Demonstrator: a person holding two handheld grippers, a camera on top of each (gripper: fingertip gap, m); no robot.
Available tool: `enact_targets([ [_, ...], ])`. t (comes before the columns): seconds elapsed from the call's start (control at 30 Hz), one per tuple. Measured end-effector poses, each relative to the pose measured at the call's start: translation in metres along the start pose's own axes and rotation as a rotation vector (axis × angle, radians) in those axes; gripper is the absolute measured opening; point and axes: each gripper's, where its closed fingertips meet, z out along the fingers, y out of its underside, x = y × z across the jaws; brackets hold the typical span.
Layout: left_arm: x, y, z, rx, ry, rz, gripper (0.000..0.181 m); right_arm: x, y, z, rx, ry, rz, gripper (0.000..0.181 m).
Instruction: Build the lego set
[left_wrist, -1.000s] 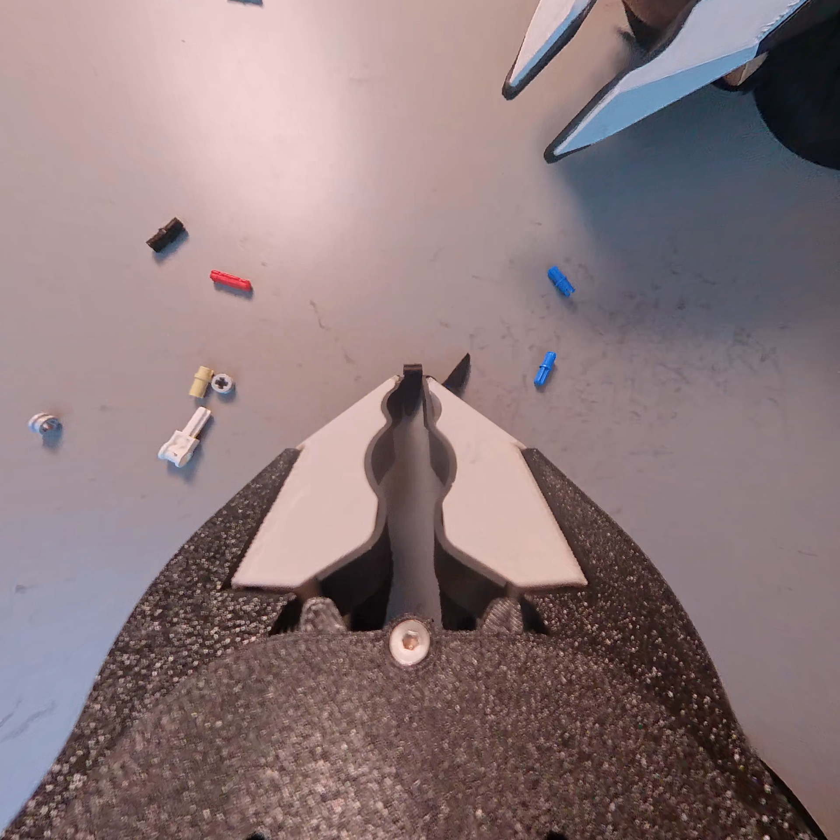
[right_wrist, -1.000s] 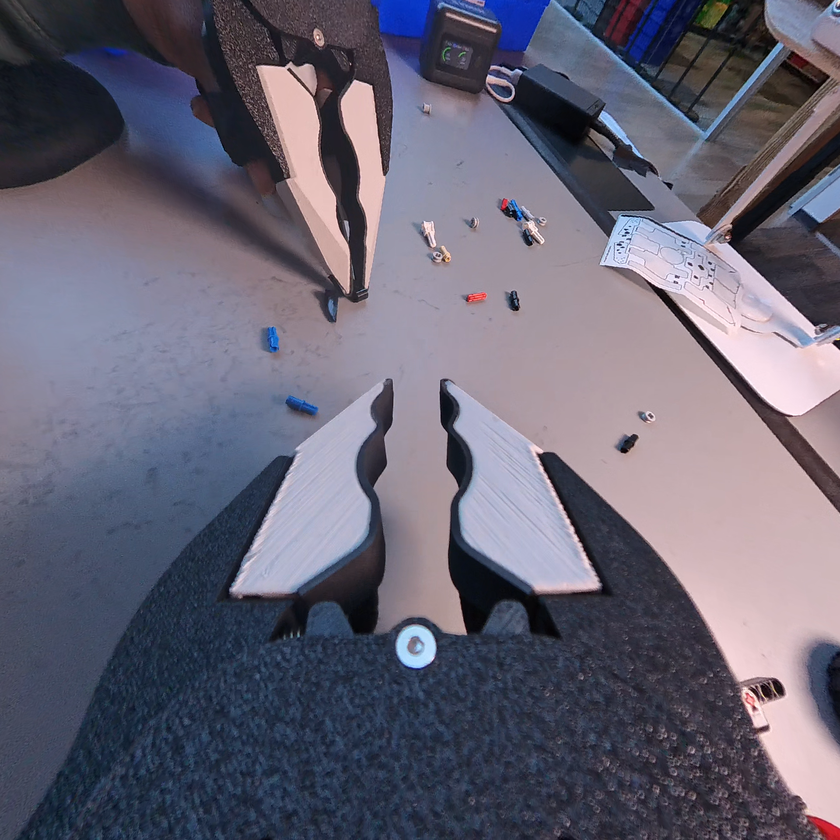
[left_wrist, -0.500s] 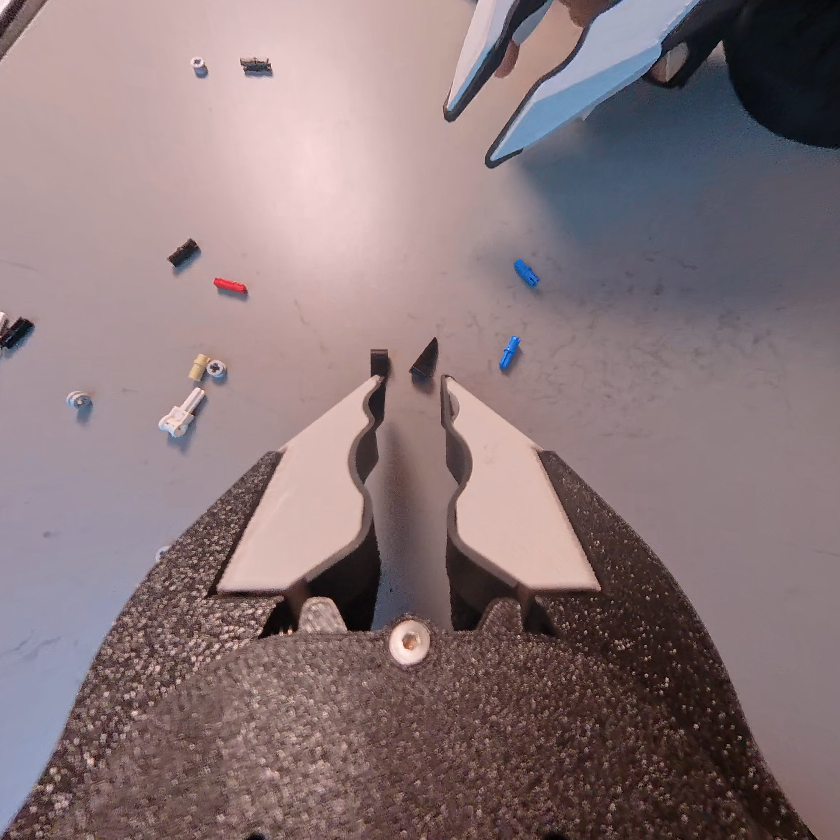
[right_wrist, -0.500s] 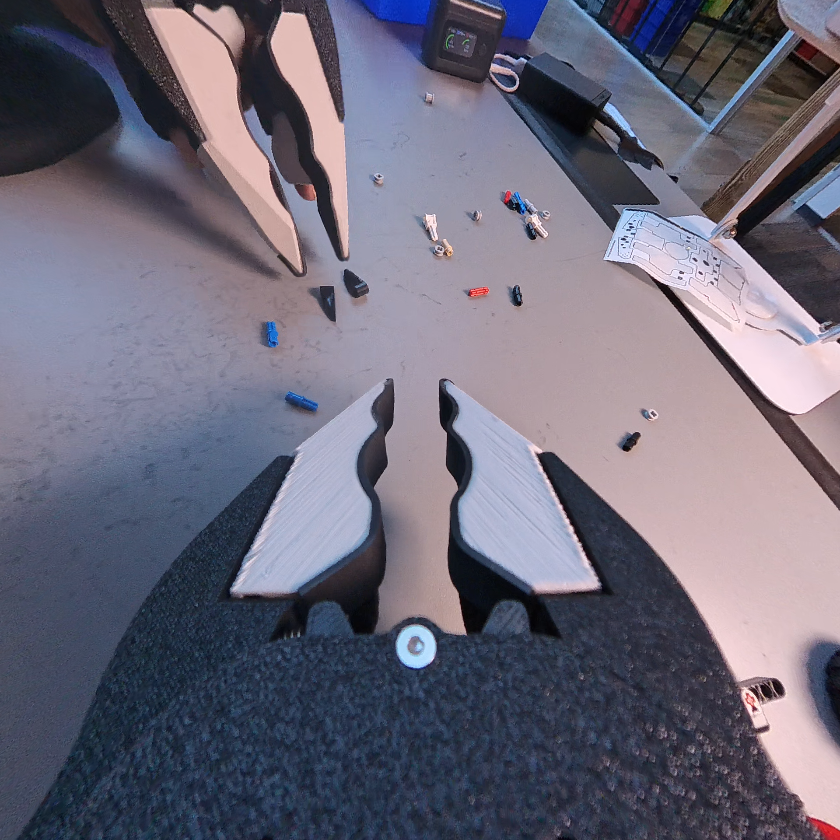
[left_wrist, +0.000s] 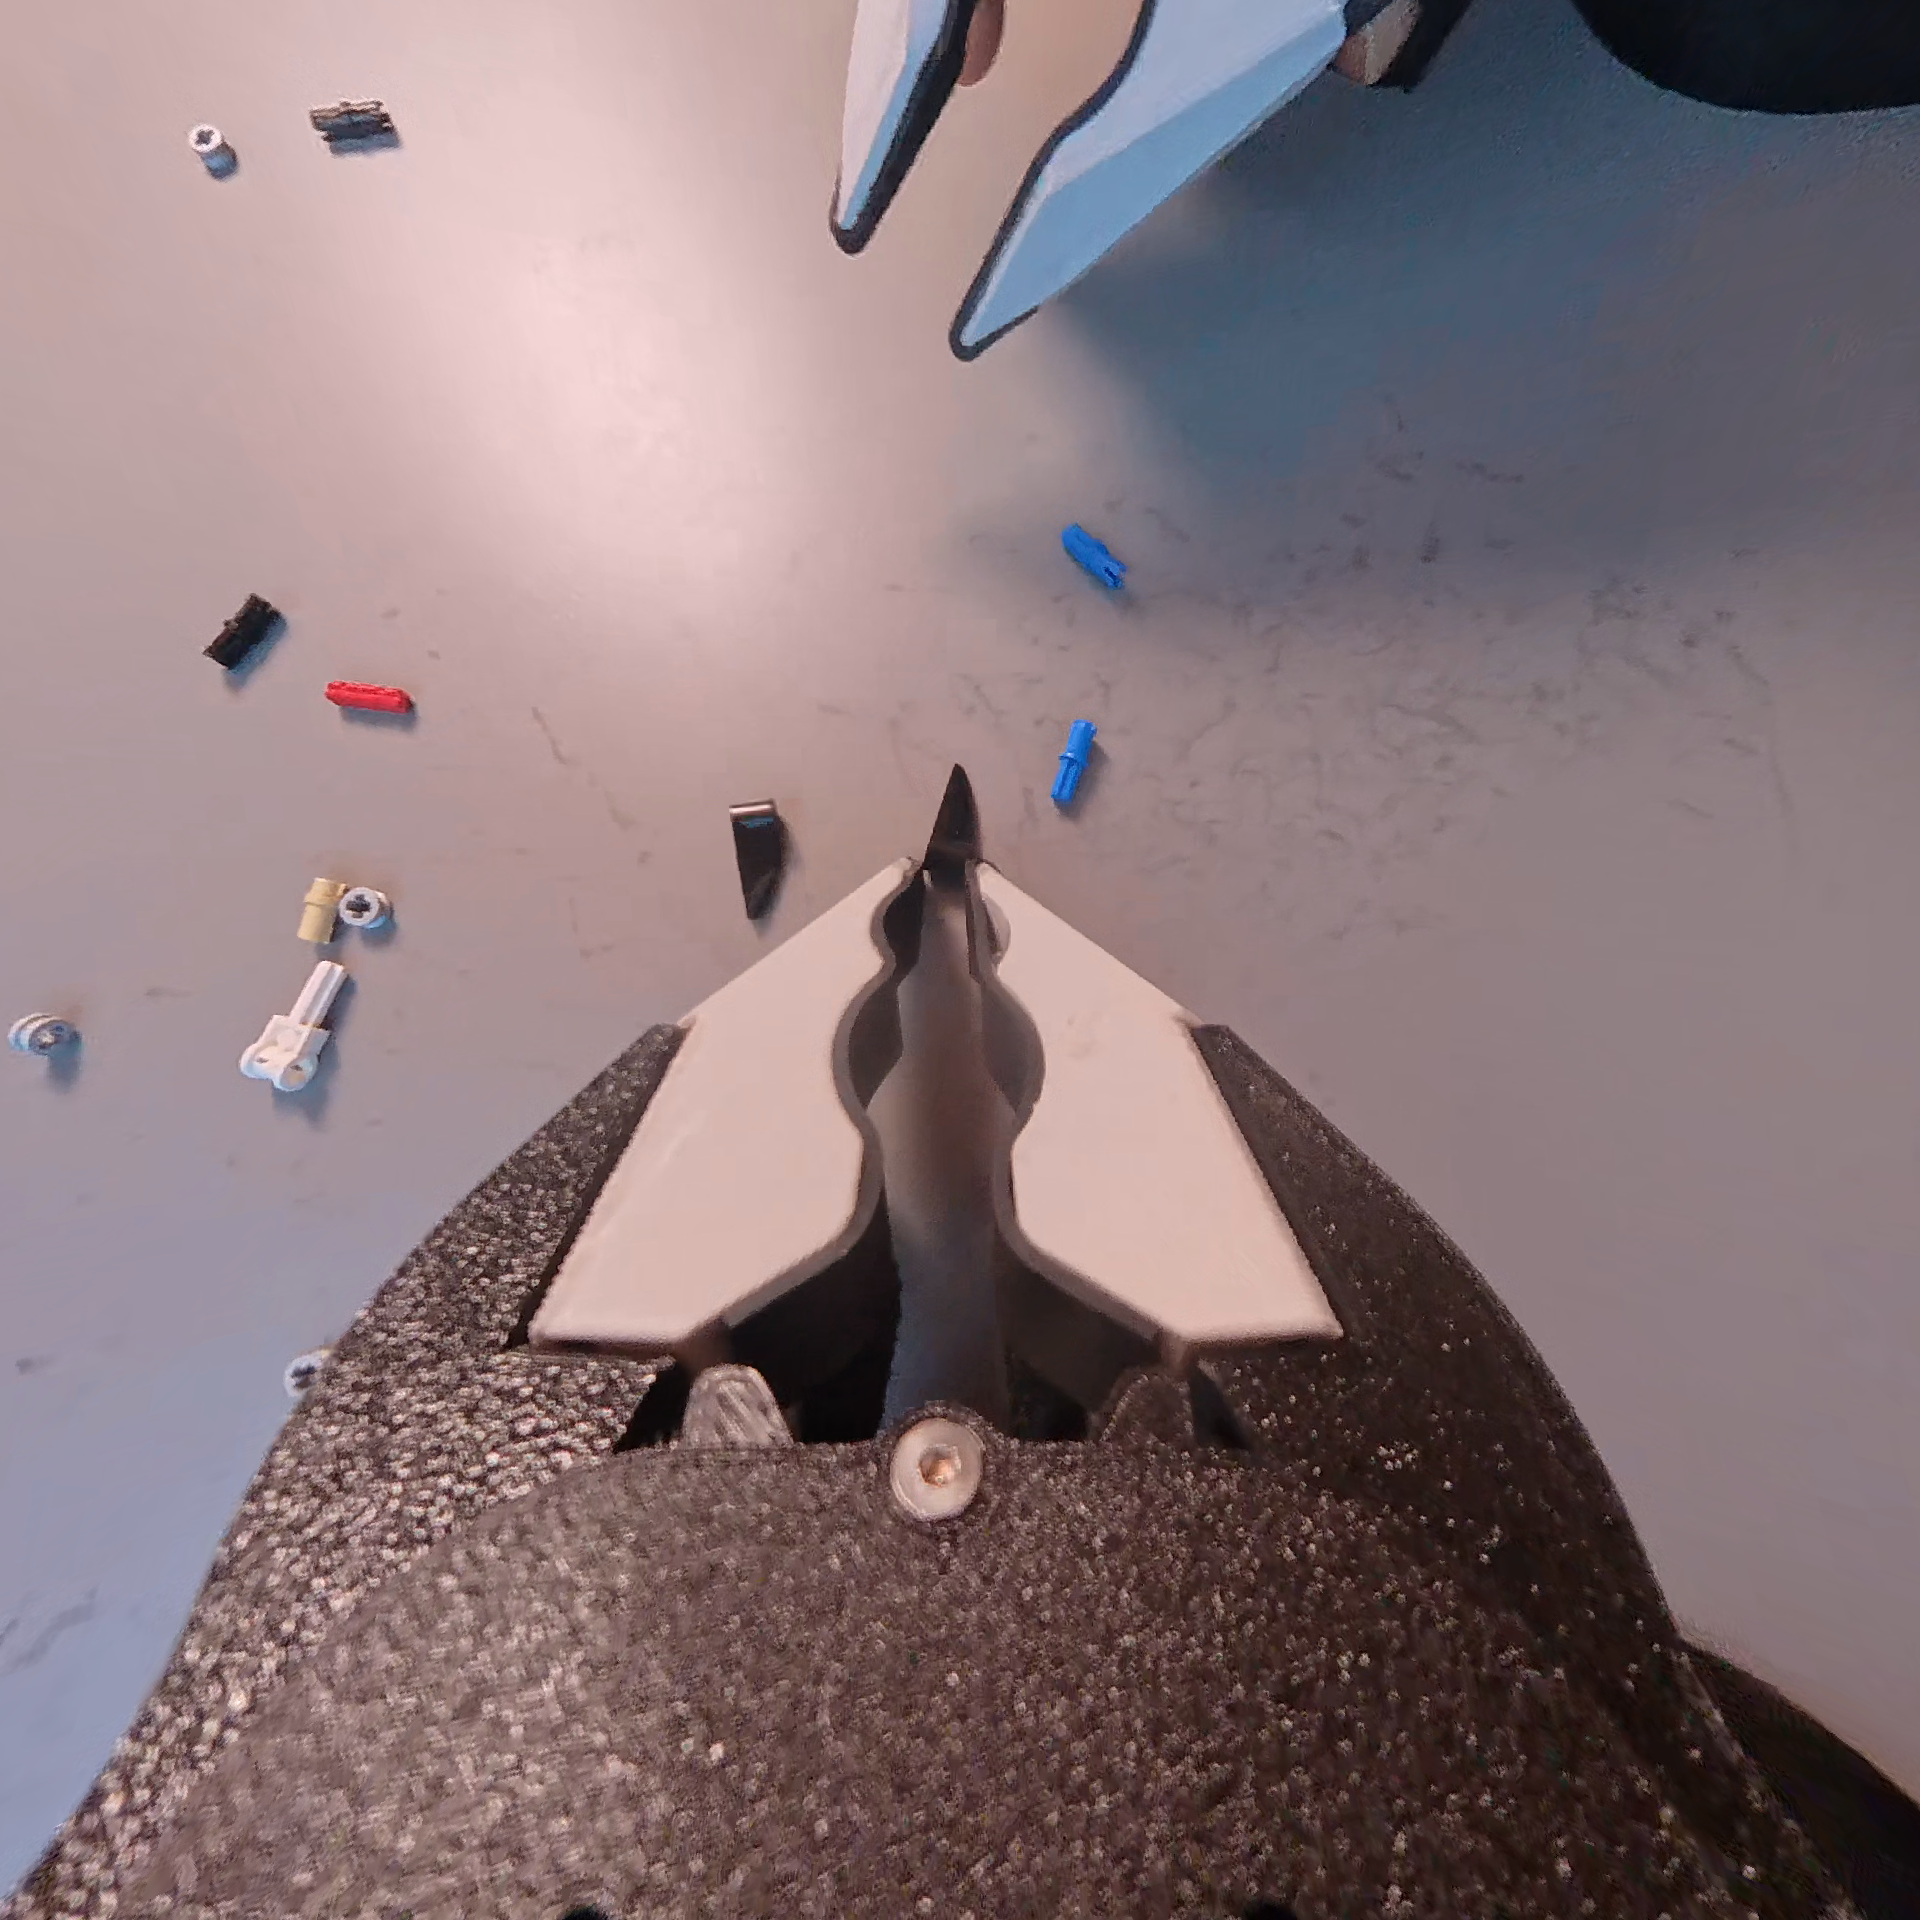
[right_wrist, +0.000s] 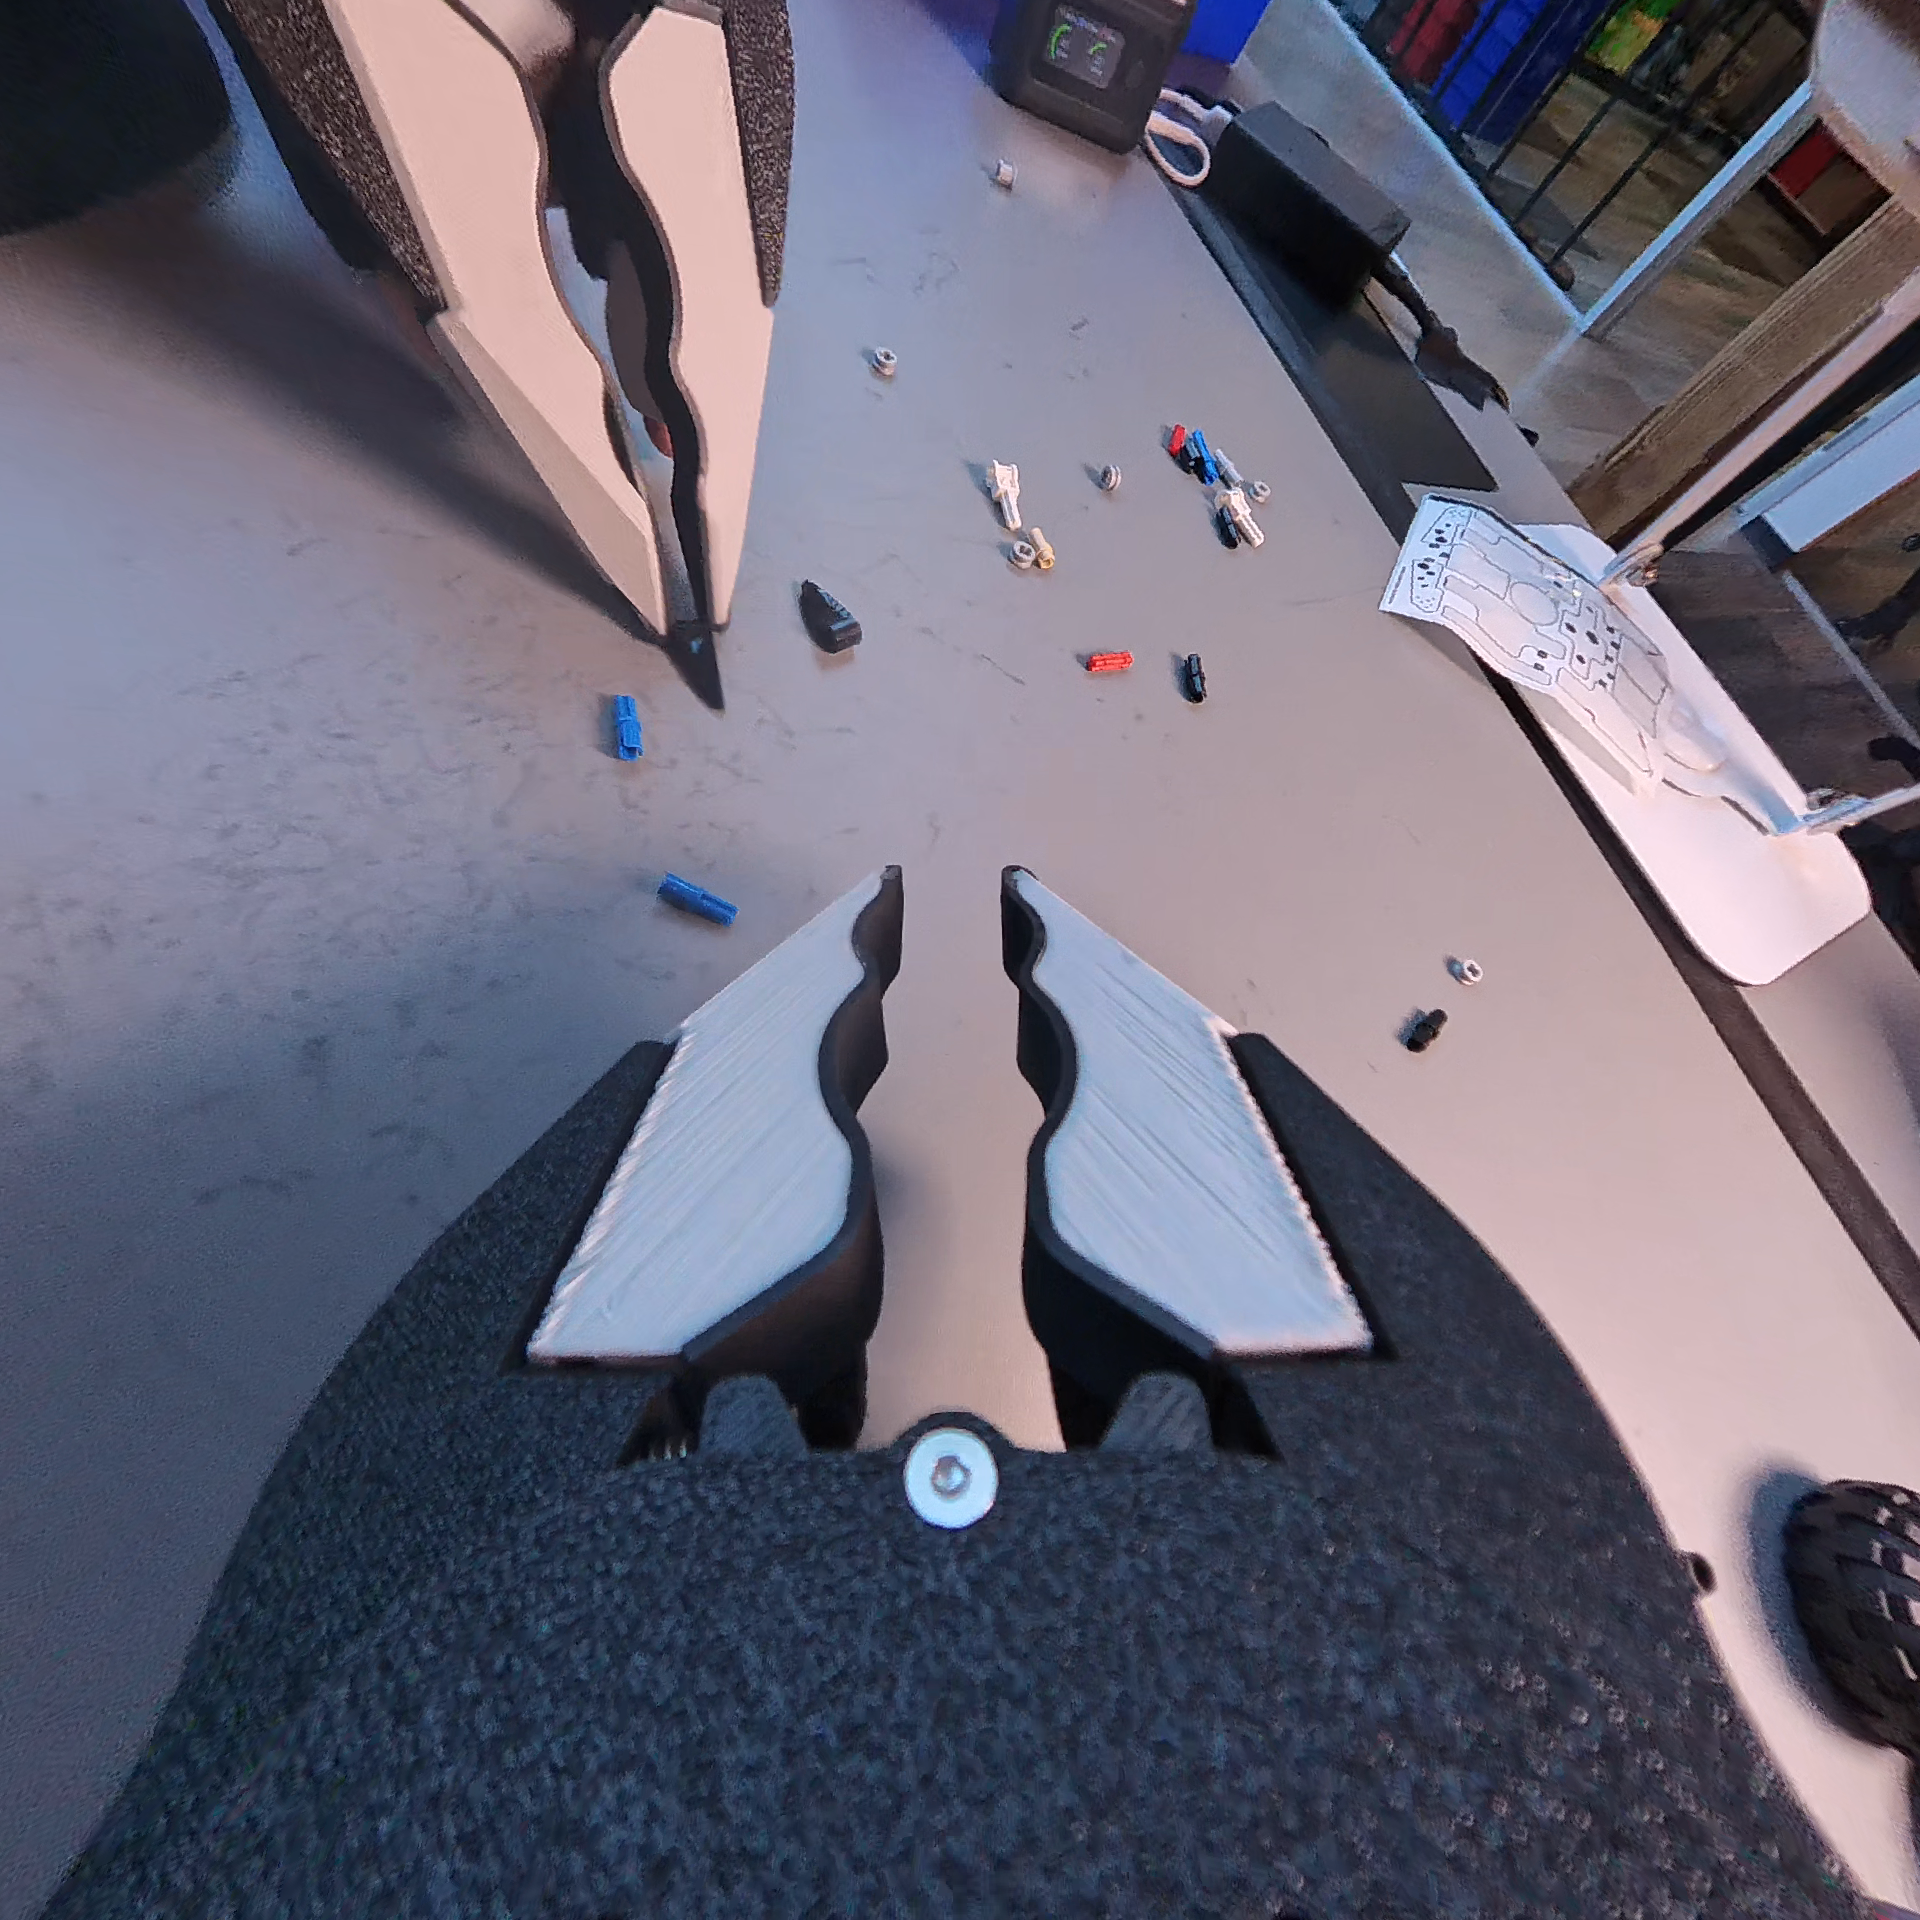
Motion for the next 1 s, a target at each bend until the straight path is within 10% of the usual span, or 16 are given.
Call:
enact_targets([
  [0.27, 0.041, 0.023, -0.024, -0.024, 0.257, 0.048, 0.007, -0.011, -0.006, 0.000, 0.021, -0.024, -0.043, 0.018],
  [0.6, -0.012, 0.021, -0.028, -0.012, -0.032, 0.043, 0.016, -0.019, -0.009, 0.001, 0.033, -0.057, -0.059, 0.018],
  [1.0, -0.003, 0.023, -0.020, 0.006, 0.017, -0.046, 0.027, -0.029, -0.015, 0.001, 0.043, -0.096, -0.051, 0.018],
])
